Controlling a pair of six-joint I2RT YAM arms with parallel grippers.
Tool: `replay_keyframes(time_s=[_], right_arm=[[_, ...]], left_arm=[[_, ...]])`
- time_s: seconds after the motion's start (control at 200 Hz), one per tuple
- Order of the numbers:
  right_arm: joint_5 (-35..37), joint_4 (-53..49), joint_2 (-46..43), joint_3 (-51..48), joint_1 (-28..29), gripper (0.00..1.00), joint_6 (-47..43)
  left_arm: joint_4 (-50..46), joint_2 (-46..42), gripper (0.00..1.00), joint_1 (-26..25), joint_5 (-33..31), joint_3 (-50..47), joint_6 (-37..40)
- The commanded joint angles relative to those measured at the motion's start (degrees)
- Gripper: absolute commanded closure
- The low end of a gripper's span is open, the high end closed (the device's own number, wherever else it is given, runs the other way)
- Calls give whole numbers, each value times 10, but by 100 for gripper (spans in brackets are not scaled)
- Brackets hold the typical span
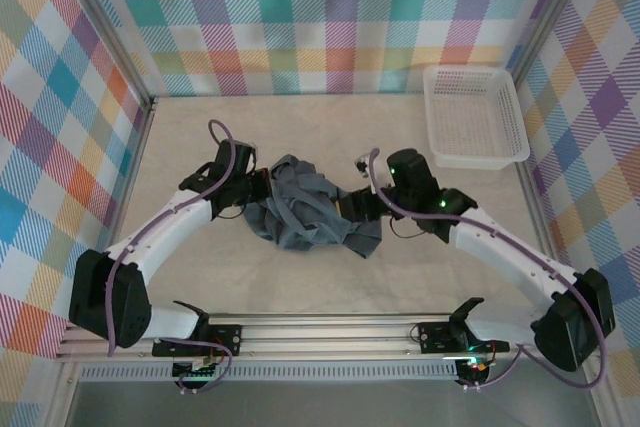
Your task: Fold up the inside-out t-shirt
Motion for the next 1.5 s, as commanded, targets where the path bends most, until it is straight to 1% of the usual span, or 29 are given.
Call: replay_keyframes(time_s=[0.0, 0.1, 0.21, 0.285, 0.34, 0.41, 0.435, 0.495, 0.57, 0.615, 0.78, 0.955, 1.135, 1.35, 1.44, 1.495], right_arm=[[120, 82, -4, -52, 72, 49, -141], [201, 144, 23, -83, 149, 47, -277], [279, 222, 85, -90, 187, 47, -394], [296, 266, 123, -92, 201, 47, -507], [294, 303, 143, -98, 204, 47, -611], [290, 373, 163, -119, 204, 40, -745], [285, 392, 170, -125, 202, 39, -790], [258, 376, 179, -121, 194, 39, -862], [204, 335, 178, -117, 178, 40, -905], [187, 325, 182, -121, 172, 40, -931], [182, 327, 197, -125, 146, 40, -1003], [163, 344, 220, -106, 124, 40, -1051], [148, 371, 247, -83, 126, 41, -1060], [128, 357, 236, -62, 139, 52, -1052], [120, 359, 237, -61, 145, 58, -1048], [120, 363, 243, -62, 145, 59, -1046]], left_arm=[[-11, 8, 93, 13, -30, -3, -22], [2, 4, 84, 22, -25, -7, -21], [7, -3, 71, 34, -29, -8, -15], [13, -4, 65, 46, -29, -11, -7], [14, -3, 62, 59, -22, -14, -7], [13, -6, 58, 73, -3, -14, -5], [15, -10, 56, 76, 1, -14, -4], [18, -19, 53, 80, 11, -17, 1], [18, -30, 51, 84, 20, -19, 5], [18, -36, 50, 85, 22, -22, 5], [28, -51, 50, 87, 32, -43, 0], [36, -47, 49, 89, 40, -47, -5], [39, -51, 49, 89, 43, -52, -6], [47, -54, 49, 89, 47, -67, -10], [52, -55, 49, 89, 50, -70, -13], [54, -55, 49, 89, 50, -71, -15]])
